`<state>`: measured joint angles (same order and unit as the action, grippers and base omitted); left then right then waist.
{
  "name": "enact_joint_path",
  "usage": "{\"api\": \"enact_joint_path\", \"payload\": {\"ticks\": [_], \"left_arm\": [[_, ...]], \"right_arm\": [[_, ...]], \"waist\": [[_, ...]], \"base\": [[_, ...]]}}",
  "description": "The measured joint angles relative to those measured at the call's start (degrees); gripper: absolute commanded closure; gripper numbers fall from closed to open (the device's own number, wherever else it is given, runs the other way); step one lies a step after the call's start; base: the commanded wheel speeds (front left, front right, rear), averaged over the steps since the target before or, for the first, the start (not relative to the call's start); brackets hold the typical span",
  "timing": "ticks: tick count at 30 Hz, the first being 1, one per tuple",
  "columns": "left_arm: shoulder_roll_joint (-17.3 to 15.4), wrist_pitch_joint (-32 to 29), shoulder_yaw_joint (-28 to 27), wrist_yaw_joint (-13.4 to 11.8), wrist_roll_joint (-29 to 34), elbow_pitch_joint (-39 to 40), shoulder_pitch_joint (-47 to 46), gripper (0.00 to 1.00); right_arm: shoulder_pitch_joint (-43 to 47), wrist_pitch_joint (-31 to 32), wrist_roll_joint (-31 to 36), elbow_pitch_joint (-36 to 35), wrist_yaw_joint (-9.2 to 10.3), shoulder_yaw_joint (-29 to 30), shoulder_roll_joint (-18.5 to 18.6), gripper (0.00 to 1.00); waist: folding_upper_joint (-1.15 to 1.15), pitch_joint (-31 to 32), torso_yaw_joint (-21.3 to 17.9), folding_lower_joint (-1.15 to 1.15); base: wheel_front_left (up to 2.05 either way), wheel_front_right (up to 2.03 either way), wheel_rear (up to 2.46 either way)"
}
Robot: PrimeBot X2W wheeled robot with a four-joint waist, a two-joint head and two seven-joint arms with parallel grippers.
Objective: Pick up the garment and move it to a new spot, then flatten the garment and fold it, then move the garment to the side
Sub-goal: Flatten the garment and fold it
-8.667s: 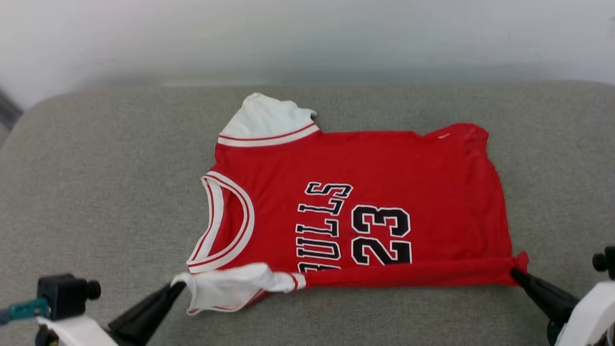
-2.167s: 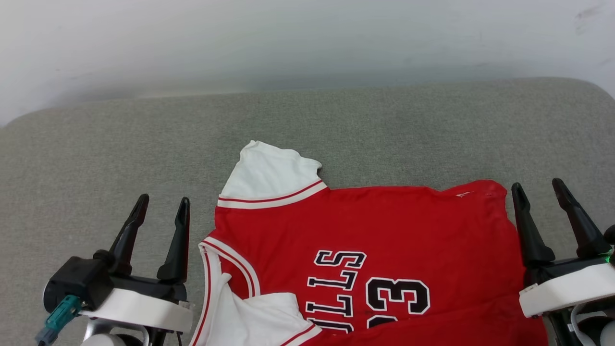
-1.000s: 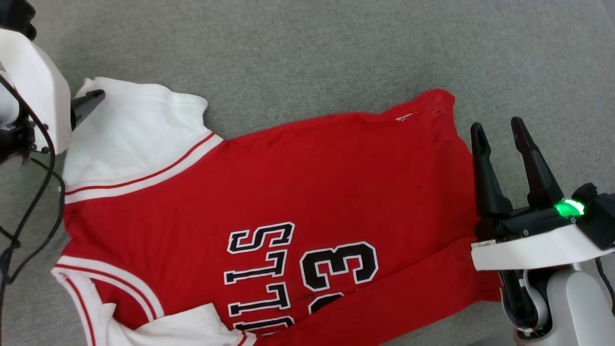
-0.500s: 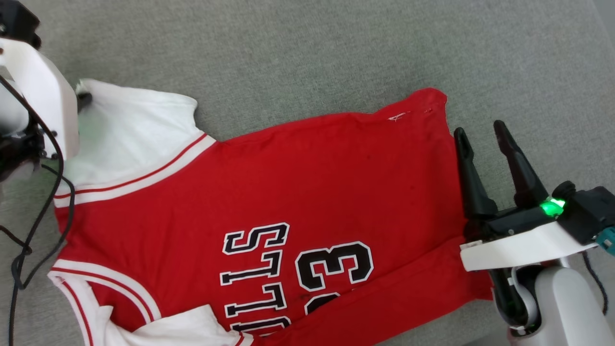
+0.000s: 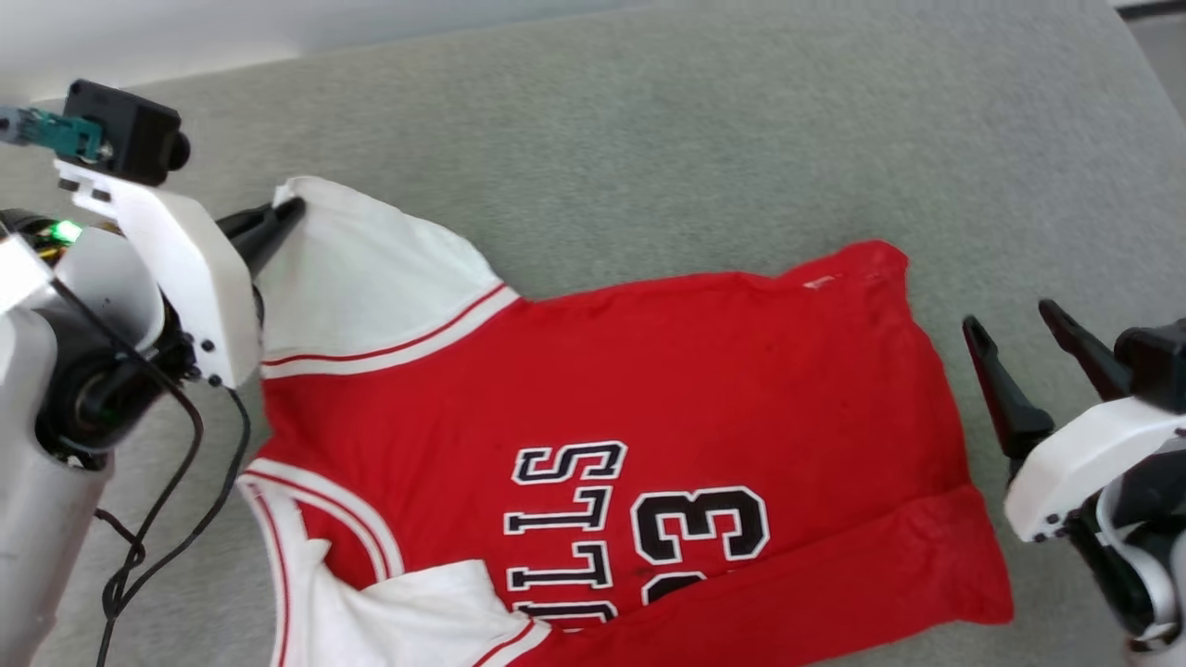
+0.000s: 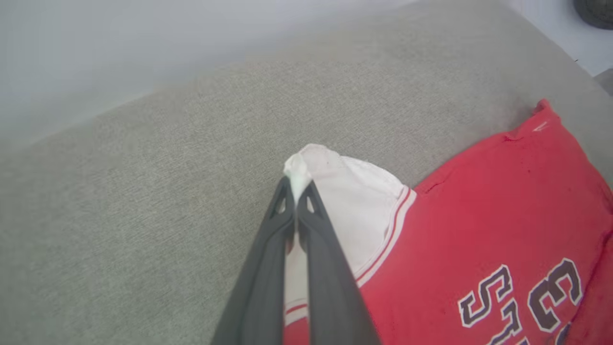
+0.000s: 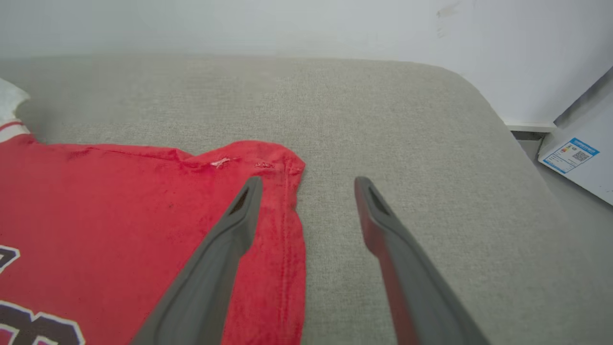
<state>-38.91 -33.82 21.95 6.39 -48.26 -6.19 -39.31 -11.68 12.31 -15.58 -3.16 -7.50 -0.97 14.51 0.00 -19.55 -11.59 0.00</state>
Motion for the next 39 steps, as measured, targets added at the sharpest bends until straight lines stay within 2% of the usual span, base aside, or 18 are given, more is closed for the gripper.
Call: {"api": "enact_joint_path", "payload": {"ticks": [8,13,19,23,27,31,32,33,34,39], "left_arm": [[-0.85,2.76,0.8,-0.19,0.79,12.78,5.03,1.0],[-1.54,3.43,0.67,-1.64,1.42,20.72,7.72,1.0],[-1.54,4.16,1.78,-1.94,3.04,26.16,9.12,1.0],[-0.94,4.36,2.94,-1.87,3.67,28.26,9.18,1.0],[-0.29,4.86,3.91,-1.33,3.69,28.89,8.83,1.0],[-0.34,5.72,4.05,-0.85,3.63,28.67,8.54,1.0],[-0.37,5.86,4.1,-0.81,3.56,28.5,8.54,1.0],[-0.4,6.09,4.17,-0.75,3.54,28.25,8.55,1.0],[-0.41,6.31,4.2,-0.65,3.33,27.94,8.58,1.0],[-0.64,7.81,3.9,-0.49,2.76,25.59,9.84,1.0]], "right_arm": [[-3.61,24.06,-2.96,-2.31,-0.01,0.38,8.73,0.0],[-8.22,32.93,-4.81,-1.13,0.0,-0.82,11.96,0.0],[-12.84,37.1,-4.37,3.38,-0.01,-4.05,15.71,0.0],[-14.83,37.22,-3.89,6.45,-0.01,-7.92,17.52,0.0],[-15.77,37.28,-4.22,9.05,0.0,-11.92,21.02,0.0],[-16.56,36.06,-5.8,11.71,0.01,-13.3,21.89,0.0],[-16.58,35.74,-6.35,12.48,0.02,-13.49,22.13,0.04],[-16.58,35.29,-6.7,13.05,0.02,-13.68,22.41,0.66],[-16.59,34.68,-6.86,13.63,0.01,-13.81,22.57,1.0],[-16.61,30.06,-9.21,16.51,-0.01,-12.82,21.02,1.0]], "waist": [[0.0,1.66,5.76,0.0],[0.0,-0.14,8.35,0.0],[0.0,-3.09,11.62,0.0],[0.0,-4.87,13.67,0.0],[0.0,-6.34,15.53,0.0],[0.0,-7.25,16.91,0.0],[0.0,-7.34,17.15,-0.01],[0.0,-7.35,17.35,-0.01],[0.0,-7.26,17.49,-0.01],[0.0,-5.81,17.31,0.0]], "base": [[0.0,0.0,0.0],[0.0,0.0,0.0],[0.0,0.0,0.0],[0.0,0.0,0.0],[0.0,0.0,0.0],[0.0,0.0,0.0],[0.0,0.0,0.0],[0.0,0.0,0.0],[0.0,0.0,0.0],[0.0,0.0,0.0]]}}
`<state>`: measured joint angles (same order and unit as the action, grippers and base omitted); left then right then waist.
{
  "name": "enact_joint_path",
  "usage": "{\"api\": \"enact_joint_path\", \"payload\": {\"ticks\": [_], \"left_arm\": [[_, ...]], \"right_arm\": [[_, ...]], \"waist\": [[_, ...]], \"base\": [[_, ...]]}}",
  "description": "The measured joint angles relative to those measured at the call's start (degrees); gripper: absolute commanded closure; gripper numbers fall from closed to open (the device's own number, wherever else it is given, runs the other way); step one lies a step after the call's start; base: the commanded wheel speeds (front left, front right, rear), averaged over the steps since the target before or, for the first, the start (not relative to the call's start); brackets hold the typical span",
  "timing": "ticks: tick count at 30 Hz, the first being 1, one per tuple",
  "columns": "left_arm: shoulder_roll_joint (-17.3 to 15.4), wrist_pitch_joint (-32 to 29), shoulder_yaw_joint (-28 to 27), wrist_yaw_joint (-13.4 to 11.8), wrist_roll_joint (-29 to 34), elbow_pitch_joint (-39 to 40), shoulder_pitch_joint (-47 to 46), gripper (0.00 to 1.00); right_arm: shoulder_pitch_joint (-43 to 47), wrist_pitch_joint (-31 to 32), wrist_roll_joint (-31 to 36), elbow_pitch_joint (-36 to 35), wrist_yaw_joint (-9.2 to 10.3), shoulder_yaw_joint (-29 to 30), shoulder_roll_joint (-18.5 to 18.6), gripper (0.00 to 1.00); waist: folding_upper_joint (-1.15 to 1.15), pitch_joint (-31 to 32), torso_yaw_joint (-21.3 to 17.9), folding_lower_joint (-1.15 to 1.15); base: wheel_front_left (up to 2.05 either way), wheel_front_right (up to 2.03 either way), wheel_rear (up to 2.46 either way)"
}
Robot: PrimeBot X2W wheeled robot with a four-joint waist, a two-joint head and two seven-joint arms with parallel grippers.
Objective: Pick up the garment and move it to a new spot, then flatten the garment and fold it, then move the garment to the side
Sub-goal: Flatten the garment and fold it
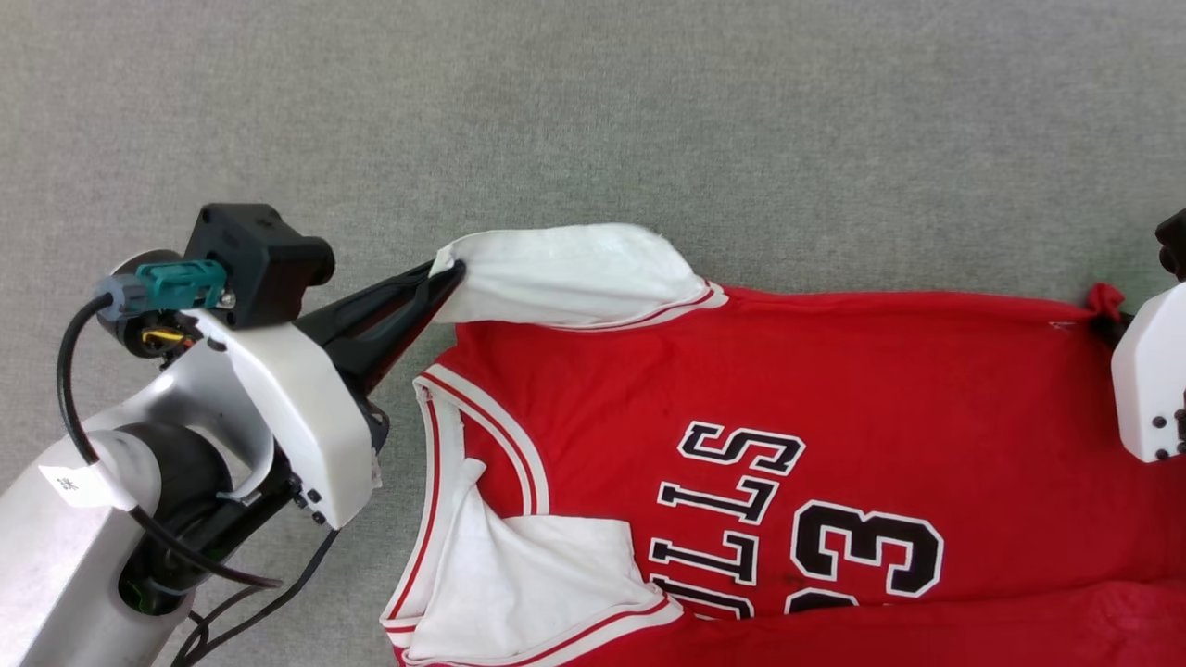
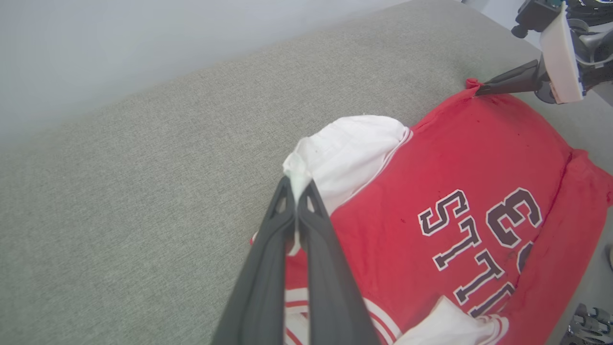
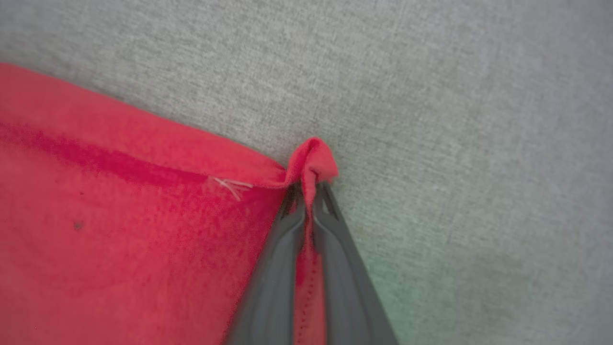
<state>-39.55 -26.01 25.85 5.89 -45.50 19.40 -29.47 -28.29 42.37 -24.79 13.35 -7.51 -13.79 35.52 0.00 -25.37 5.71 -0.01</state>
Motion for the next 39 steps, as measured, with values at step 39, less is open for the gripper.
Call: {"api": "enact_joint_path", "payload": {"ticks": [39], "left_arm": [[-2.87,6.01,1.44,-6.59,-7.6,-4.14,34.87,1.0]], "right_arm": [[33.87,-12.4,-9.87,-13.12,0.0,12.63,-7.32,1.0]], "waist": [[0.0,16.29,-2.55,0.0]], "base": [[0.0,0.0,0.0]]}}
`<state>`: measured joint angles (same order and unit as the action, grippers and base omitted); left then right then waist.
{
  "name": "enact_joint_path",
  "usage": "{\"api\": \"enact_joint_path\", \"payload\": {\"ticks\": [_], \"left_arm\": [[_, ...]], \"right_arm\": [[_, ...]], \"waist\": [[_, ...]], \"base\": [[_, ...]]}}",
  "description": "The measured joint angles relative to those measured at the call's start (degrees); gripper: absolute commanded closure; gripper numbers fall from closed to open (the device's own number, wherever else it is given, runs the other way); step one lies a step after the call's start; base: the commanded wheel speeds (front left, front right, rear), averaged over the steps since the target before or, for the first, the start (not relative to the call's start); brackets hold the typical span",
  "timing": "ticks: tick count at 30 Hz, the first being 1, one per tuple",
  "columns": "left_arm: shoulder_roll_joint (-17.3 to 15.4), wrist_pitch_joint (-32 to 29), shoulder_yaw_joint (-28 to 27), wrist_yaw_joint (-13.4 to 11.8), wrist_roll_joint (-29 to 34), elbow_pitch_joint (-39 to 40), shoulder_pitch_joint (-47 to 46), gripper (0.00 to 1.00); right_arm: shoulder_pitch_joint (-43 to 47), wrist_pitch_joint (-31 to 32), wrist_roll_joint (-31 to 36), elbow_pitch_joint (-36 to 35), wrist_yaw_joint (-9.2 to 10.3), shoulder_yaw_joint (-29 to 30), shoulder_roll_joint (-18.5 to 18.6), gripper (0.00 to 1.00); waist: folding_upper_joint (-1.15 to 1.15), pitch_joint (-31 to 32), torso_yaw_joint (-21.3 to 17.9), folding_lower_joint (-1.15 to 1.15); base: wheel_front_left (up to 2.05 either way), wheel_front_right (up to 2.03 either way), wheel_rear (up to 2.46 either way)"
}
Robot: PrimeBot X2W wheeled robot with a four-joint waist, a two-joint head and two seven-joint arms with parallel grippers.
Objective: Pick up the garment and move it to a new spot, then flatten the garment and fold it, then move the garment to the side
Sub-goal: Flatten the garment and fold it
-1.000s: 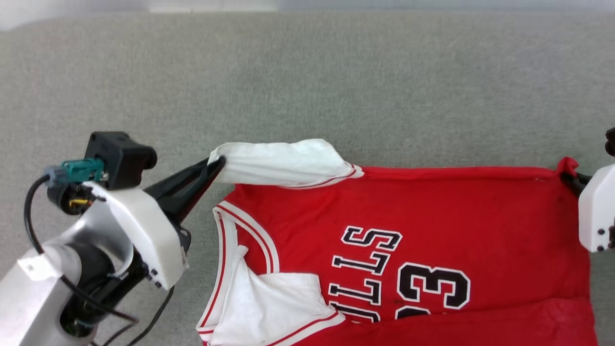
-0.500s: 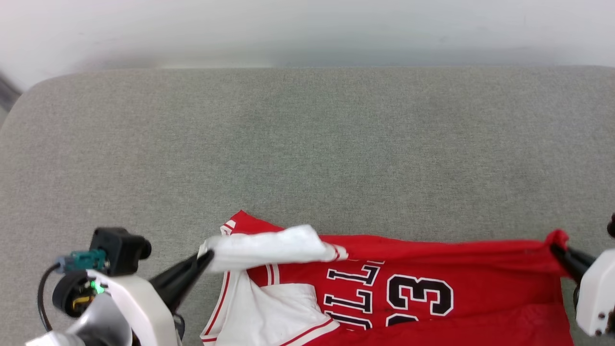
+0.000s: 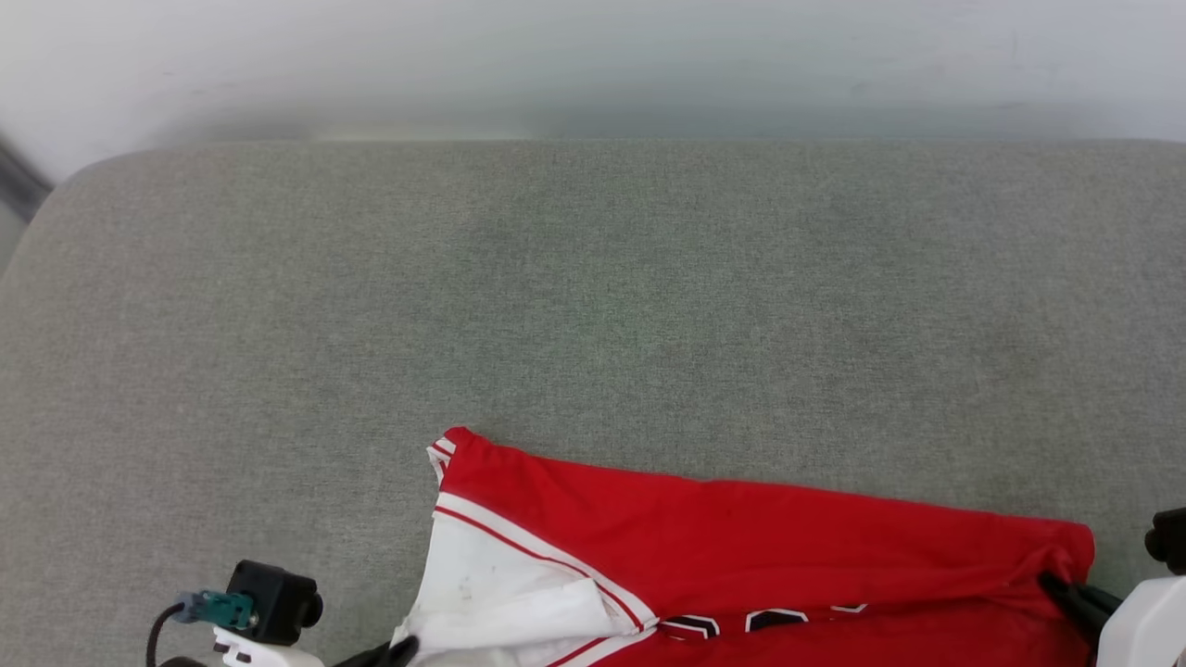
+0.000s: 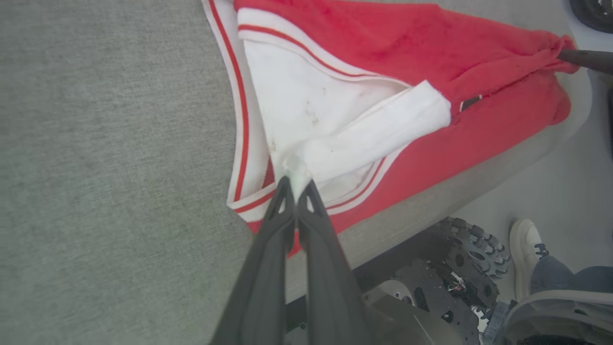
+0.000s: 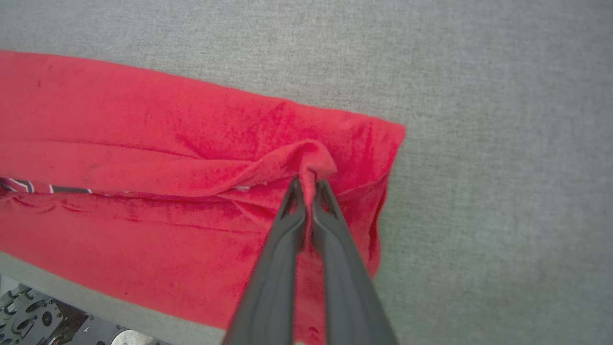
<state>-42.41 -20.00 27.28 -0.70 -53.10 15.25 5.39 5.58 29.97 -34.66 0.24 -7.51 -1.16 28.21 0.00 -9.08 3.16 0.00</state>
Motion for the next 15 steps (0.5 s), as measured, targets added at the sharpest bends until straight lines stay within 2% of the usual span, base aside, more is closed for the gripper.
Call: {"api": "enact_joint_path", "payload": {"ticks": [9,10,11,13,14,15], "left_arm": [[1.98,0.74,3.7,2.27,2.61,-6.61,-0.73,1.0],[2.03,1.04,3.96,2.69,3.24,-7.4,-0.97,1.0],[2.15,1.21,4.19,2.89,3.59,-8.22,-1.14,1.0],[2.78,1.79,4.56,3.28,3.93,-9.62,-1.3,0.96],[3.03,2.14,4.66,3.49,4.05,-10.15,-1.32,0.74],[3.27,2.77,4.64,3.57,4.12,-10.65,-1.37,0.24]], "right_arm": [[0.34,-3.83,1.42,4.8,0.0,-4.1,0.41,1.0],[0.23,-4.43,1.44,5.23,0.0,-4.39,0.53,0.55],[0.15,-4.95,1.22,5.58,0.0,-4.76,0.56,0.0],[-0.03,-5.31,-0.03,6.19,0.0,-5.17,0.4,0.0],[-0.05,-5.21,-0.66,6.38,0.0,-5.31,0.41,0.0],[-0.04,-4.75,-0.86,6.64,-0.02,-5.5,0.43,0.0]], "waist": [[0.0,-0.24,-0.64,0.0],[0.0,-0.29,-0.71,0.0],[0.0,-0.32,-0.76,0.0],[0.0,-0.21,-0.84,0.0],[0.0,-0.12,-0.87,0.0],[0.0,0.01,-0.9,0.0]], "base": [[0.0,0.0,0.0],[0.0,0.0,0.0],[0.0,0.0,0.0],[0.0,0.0,0.0],[0.0,0.0,0.0],[0.0,0.0,0.0]]}}
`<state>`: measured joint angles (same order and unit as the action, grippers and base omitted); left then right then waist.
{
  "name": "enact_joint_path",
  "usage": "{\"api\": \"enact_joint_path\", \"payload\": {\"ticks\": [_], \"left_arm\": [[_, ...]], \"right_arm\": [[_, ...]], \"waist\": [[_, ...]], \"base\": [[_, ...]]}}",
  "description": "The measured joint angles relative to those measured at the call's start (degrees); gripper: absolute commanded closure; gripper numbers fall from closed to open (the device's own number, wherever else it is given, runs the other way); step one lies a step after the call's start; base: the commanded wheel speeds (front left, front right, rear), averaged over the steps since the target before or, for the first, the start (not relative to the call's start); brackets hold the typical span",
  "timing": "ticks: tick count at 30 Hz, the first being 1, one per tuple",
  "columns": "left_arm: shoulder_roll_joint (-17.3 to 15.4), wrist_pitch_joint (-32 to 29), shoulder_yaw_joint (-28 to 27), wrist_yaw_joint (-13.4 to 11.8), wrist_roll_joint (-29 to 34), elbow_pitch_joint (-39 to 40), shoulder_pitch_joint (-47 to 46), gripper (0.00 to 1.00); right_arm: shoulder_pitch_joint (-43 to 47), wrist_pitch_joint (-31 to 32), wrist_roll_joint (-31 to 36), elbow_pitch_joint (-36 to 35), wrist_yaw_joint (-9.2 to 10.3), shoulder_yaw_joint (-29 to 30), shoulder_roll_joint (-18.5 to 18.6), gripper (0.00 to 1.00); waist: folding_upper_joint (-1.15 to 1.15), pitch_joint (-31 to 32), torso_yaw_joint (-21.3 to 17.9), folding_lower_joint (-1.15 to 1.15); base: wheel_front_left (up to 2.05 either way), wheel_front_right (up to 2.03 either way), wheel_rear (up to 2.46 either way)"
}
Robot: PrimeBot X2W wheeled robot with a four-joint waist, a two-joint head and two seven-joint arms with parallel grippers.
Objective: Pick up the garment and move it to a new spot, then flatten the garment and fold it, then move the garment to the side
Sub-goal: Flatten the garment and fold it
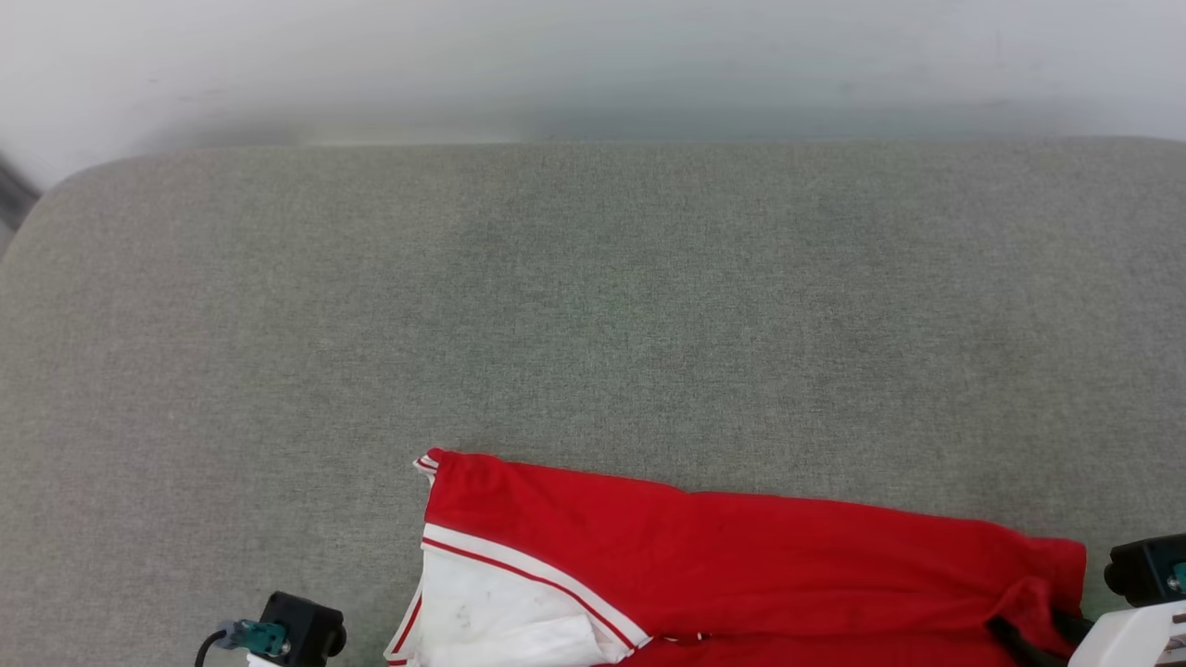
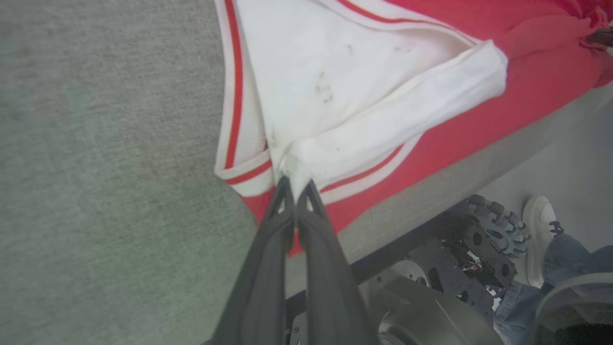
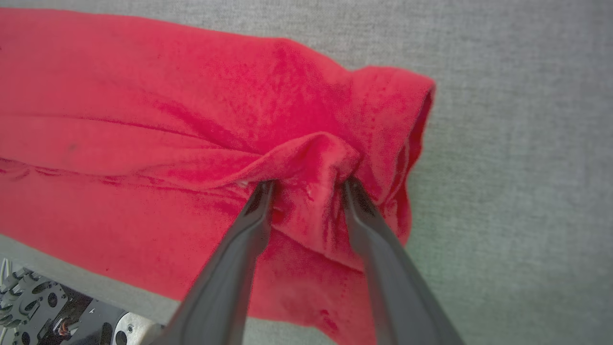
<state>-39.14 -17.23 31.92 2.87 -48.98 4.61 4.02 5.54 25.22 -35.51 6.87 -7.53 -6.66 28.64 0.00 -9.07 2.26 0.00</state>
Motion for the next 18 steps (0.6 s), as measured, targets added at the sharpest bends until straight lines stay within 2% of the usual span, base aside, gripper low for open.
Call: {"api": "enact_joint_path", "payload": {"ticks": [1,5,10,15,18], "left_arm": [[0.18,0.66,-0.08,0.0,0.18,-0.59,-0.15,0.0],[0.44,2.75,-0.66,0.01,0.69,-1.6,-0.55,0.0],[1.26,7.32,-2.2,0.14,1.64,0.08,-1.07,0.0],[3.59,15.91,-4.81,-1.47,5.77,2.58,-3.77,0.0],[5.13,21.3,-6.81,-3.32,7.64,2.54,-4.1,0.0]], "right_arm": [[-0.01,0.29,0.22,0.1,-0.01,-0.42,0.26,0.0],[0.04,1.19,-0.82,-0.9,0.0,-0.36,1.22,0.0],[0.38,3.86,-3.28,-5.57,0.02,2.24,1.18,0.0],[0.38,6.13,-3.23,-10.84,0.03,8.54,-1.76,0.0],[0.37,7.32,-1.99,-13.44,0.03,11.37,-4.3,0.0]], "waist": [[0.0,0.2,-0.04,0.0],[0.0,1.19,-0.25,0.0],[0.0,2.58,-0.46,0.0],[0.0,3.64,-0.37,0.0],[0.0,4.16,-0.29,0.0]], "base": [[0.0,0.0,0.0],[0.0,0.0,0.0],[0.0,0.0,0.0],[0.0,0.0,0.0],[0.0,0.0,0.0]]}}
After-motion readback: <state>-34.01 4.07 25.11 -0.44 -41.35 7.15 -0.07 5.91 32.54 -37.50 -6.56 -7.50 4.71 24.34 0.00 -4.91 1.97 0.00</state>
